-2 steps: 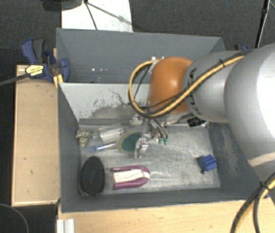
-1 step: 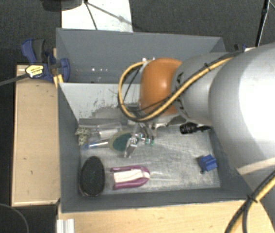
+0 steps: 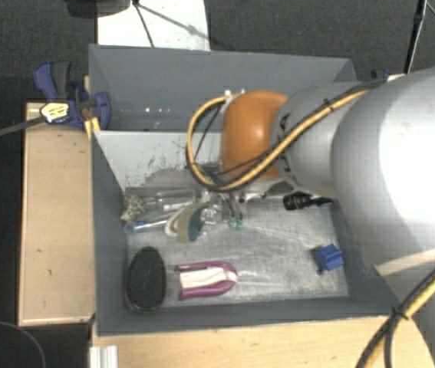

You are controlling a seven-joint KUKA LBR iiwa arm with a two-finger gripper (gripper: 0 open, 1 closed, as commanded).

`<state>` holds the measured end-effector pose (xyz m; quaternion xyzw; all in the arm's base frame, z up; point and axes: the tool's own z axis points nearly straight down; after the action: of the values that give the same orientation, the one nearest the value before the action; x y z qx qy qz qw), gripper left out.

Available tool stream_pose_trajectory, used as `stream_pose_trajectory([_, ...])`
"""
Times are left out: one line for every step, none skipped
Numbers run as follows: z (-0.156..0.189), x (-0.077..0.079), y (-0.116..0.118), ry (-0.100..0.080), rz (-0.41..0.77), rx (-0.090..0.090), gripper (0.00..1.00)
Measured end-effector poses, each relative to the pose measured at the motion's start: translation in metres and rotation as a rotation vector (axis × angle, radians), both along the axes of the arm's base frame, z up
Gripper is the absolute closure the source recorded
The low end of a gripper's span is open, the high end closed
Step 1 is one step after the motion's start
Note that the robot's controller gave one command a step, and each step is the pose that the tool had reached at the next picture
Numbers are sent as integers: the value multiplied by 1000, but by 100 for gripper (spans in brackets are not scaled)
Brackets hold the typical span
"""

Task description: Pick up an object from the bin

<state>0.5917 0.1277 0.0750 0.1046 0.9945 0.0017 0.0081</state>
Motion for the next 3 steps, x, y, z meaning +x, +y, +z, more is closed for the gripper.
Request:
stream_pose_trajectory([27,1,0,10,3,-1,100])
stream_pose_trajectory([74,3,0,8,8,0,100])
stream_pose_trajectory([76,4,0,10,13,-1,100])
